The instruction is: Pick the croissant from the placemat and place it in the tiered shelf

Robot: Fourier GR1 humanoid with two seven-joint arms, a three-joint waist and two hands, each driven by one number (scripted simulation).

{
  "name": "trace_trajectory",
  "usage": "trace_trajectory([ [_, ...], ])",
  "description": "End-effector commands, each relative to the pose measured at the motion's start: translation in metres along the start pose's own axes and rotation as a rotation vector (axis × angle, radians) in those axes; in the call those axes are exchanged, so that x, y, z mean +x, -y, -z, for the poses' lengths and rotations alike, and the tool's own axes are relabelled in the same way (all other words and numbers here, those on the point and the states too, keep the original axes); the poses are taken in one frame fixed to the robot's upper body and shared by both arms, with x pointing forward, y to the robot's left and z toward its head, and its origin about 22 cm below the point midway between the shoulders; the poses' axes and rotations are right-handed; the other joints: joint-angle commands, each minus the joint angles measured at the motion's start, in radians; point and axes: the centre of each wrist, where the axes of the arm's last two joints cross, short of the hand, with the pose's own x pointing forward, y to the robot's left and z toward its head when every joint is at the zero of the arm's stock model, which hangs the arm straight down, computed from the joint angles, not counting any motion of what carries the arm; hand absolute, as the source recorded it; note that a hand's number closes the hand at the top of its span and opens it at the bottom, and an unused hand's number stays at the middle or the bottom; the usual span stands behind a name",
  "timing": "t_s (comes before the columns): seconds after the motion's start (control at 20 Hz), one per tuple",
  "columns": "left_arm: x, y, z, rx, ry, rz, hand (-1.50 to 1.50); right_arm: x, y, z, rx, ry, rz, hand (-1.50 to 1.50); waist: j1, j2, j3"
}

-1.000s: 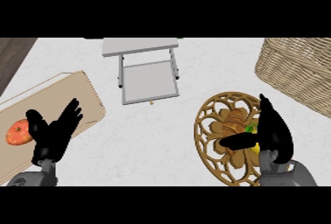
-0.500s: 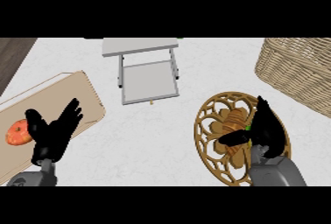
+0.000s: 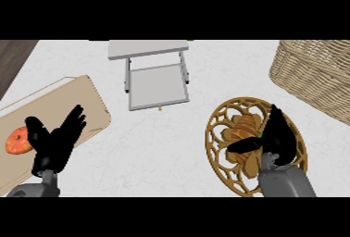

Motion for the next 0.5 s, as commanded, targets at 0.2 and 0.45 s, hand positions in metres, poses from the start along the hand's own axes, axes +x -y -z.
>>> trace_trajectory([
  [0.2,-0.008,-0.002,0.002,0.003,-0.089,0.006,0.0,0.009,-0.014,0.015,0.093,-0.007,-0.047,1.5,0.001,0.008,-0.006],
  [0.45,-0.005,0.015,0.008,-0.001,-0.07,-0.005,0.0,-0.005,-0.029,0.021,0.186,0.08,-0.108,1.5,-0.002,0.008,-0.006],
])
